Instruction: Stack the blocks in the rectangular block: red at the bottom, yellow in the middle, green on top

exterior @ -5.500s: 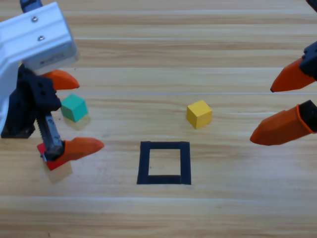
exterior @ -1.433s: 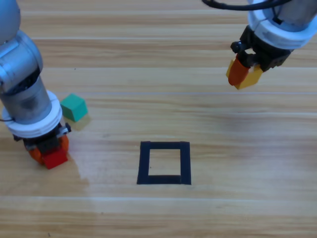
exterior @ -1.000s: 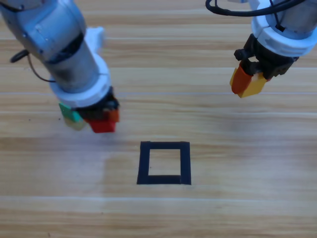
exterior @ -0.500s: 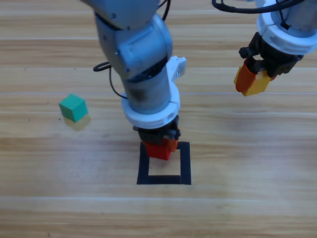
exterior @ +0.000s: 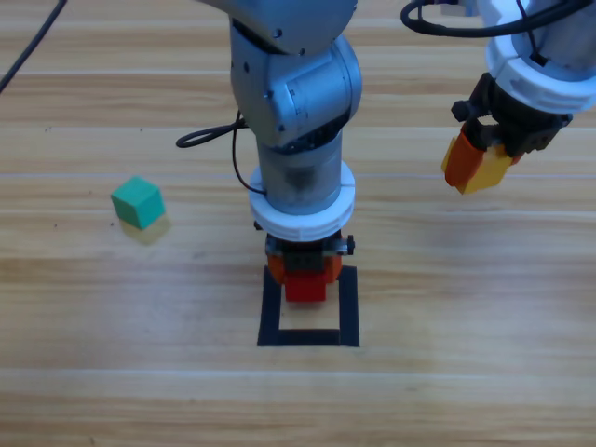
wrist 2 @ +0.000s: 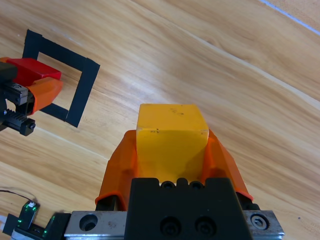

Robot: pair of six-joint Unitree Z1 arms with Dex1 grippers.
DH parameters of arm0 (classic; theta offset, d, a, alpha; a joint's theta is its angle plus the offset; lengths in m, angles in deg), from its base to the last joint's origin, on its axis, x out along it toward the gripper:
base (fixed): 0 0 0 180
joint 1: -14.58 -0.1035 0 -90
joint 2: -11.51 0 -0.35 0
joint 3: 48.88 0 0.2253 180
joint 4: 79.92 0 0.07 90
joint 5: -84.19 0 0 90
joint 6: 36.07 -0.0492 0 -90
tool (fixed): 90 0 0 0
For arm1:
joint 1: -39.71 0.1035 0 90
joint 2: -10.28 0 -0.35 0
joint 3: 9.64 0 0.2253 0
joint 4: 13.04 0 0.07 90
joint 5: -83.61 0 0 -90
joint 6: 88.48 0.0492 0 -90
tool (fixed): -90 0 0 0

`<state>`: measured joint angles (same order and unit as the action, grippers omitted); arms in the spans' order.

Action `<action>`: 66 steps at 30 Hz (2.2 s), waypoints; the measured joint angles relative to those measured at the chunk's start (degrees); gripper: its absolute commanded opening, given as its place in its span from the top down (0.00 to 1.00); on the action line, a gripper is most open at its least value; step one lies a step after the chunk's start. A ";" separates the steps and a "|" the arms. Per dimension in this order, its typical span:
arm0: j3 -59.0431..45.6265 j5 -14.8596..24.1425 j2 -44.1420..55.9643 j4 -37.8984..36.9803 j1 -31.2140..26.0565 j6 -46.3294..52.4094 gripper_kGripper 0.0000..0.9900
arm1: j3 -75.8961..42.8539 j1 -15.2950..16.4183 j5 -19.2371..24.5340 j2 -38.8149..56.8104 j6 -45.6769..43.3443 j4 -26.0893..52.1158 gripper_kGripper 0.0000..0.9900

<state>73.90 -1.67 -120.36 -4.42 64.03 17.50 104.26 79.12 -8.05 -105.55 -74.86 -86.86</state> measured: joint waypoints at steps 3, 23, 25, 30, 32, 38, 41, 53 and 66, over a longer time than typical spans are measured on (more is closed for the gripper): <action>0.00 0.00 0.00 0.01 0.01 0.69 0.94 | -0.15 0.00 -0.11 0.00 -0.04 0.00 0.97; -0.20 0.00 -1.29 -0.01 1.51 1.68 0.94 | -0.30 -0.01 -0.21 -0.02 -0.08 0.00 0.97; -0.20 0.00 -1.62 -0.02 1.51 1.68 0.94 | -0.32 -0.01 -0.22 -0.02 -0.08 0.00 0.97; -0.20 0.00 -2.21 -0.07 1.51 1.68 0.94 | -0.33 -0.01 -0.22 -0.02 -0.08 0.01 0.97; -0.20 0.00 -2.21 -0.10 1.51 1.68 0.94 | -0.33 -0.01 -0.22 -0.02 -0.08 0.01 0.97; -0.20 0.00 -2.31 -0.29 1.51 1.77 0.91 | -0.38 -0.01 -0.22 -0.02 -0.19 0.02 0.97; -0.20 0.00 -2.51 -0.47 1.51 1.79 0.87 | -0.44 -0.01 -0.22 -0.02 -0.21 0.09 0.97; -0.19 0.00 -2.68 -1.43 1.51 1.92 0.55 | -0.49 -0.01 -0.22 -0.02 -0.34 0.42 0.97; -1.46 0.60 -2.20 -1.58 1.52 2.71 0.27 | -0.75 -0.01 -0.23 -0.02 -0.43 0.88 0.97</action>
<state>72.44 -1.07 -122.57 -6.00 65.55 20.21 103.52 79.11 -8.28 -105.57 -75.29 -85.98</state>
